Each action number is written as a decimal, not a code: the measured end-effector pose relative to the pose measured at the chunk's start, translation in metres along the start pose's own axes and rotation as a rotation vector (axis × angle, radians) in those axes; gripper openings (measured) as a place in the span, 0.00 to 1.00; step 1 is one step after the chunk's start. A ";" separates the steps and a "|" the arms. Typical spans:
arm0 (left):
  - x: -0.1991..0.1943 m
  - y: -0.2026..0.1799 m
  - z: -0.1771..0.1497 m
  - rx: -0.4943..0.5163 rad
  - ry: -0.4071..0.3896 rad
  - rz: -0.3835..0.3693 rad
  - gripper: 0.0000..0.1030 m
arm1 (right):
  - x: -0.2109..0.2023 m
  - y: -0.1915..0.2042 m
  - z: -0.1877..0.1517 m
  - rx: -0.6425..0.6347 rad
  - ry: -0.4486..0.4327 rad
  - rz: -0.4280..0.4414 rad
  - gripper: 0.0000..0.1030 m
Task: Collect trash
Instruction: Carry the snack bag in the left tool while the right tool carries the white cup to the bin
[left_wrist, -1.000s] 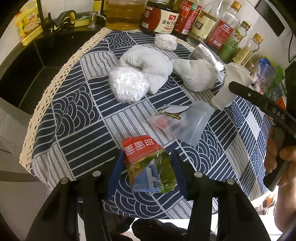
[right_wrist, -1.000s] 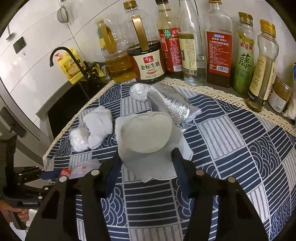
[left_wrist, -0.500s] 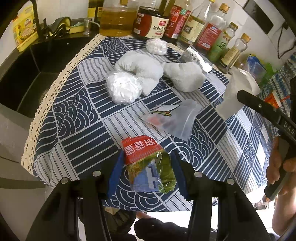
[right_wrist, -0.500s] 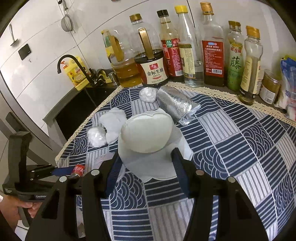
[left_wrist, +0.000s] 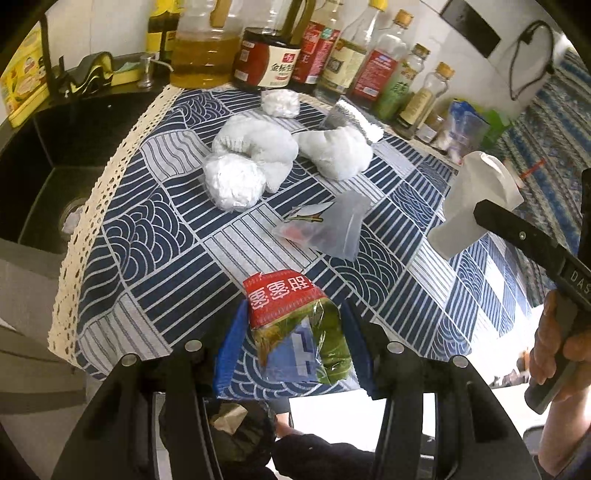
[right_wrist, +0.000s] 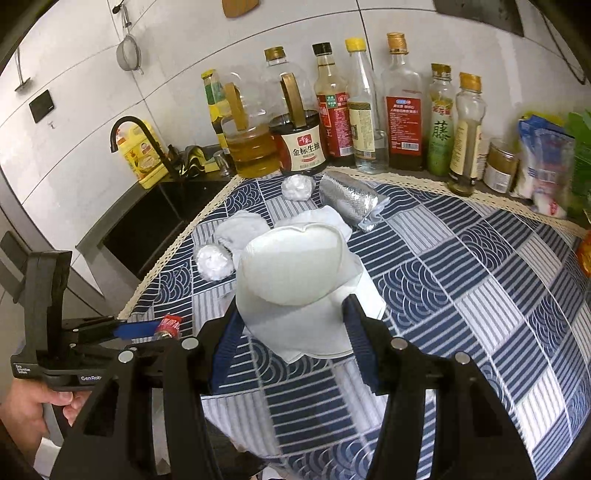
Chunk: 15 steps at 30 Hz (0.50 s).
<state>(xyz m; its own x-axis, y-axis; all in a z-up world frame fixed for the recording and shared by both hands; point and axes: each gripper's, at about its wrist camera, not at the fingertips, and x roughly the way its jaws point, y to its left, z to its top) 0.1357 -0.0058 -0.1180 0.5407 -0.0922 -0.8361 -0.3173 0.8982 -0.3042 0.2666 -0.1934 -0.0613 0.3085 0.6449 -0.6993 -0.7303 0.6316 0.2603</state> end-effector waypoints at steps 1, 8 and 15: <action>-0.003 0.002 -0.002 0.012 0.000 -0.009 0.48 | -0.003 0.003 -0.002 0.003 -0.004 -0.006 0.53; -0.027 0.018 -0.009 0.076 -0.003 -0.050 0.48 | -0.017 0.043 -0.021 0.049 -0.023 -0.047 0.53; -0.048 0.037 -0.021 0.116 -0.008 -0.091 0.48 | -0.028 0.085 -0.043 0.071 -0.039 -0.087 0.53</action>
<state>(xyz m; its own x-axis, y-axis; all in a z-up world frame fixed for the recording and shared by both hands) 0.0819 0.0227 -0.0984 0.5693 -0.1730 -0.8037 -0.1744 0.9300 -0.3237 0.1696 -0.1764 -0.0489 0.3931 0.6018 -0.6953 -0.6549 0.7140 0.2477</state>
